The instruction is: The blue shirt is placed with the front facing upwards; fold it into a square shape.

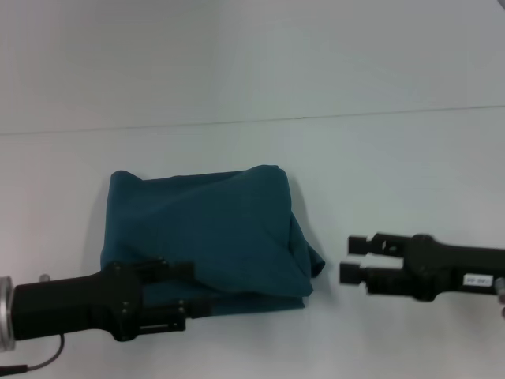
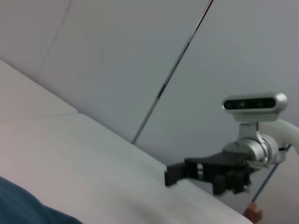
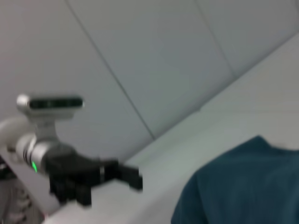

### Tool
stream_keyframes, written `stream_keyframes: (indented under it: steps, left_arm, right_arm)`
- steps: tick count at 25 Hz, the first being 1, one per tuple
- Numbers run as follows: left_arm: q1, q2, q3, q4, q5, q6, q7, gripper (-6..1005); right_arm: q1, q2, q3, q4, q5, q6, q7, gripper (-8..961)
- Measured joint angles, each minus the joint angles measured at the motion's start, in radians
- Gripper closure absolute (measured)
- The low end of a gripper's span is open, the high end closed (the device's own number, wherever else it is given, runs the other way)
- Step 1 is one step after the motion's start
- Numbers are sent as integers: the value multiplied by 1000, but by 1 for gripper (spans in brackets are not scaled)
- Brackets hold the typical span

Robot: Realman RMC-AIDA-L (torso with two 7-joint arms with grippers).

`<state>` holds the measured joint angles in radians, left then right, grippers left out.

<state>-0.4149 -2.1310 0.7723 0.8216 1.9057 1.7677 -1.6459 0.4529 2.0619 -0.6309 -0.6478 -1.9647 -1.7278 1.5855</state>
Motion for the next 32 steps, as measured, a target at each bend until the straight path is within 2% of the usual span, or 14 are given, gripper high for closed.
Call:
stream_keyframes:
  steps: [7, 13, 18, 32]
  left_arm:
    - [-5, 3, -18, 14, 38, 22, 43, 204]
    - [-27, 7, -10, 14, 109, 44, 52, 204]
    - [-59, 14, -2, 16, 185, 44, 38, 205]
    - [-85, 19, -13, 10, 183, 4, -9, 205]
  right_arm:
    - [34, 20, -72, 10, -66, 41, -17, 150]
    - [45, 21, -124, 16, -68, -32, 11, 149]
    - [48, 20, -140, 12, -72, -31, 58, 149]
    - [80, 19, -123, 7, -65, 6, 65, 149]
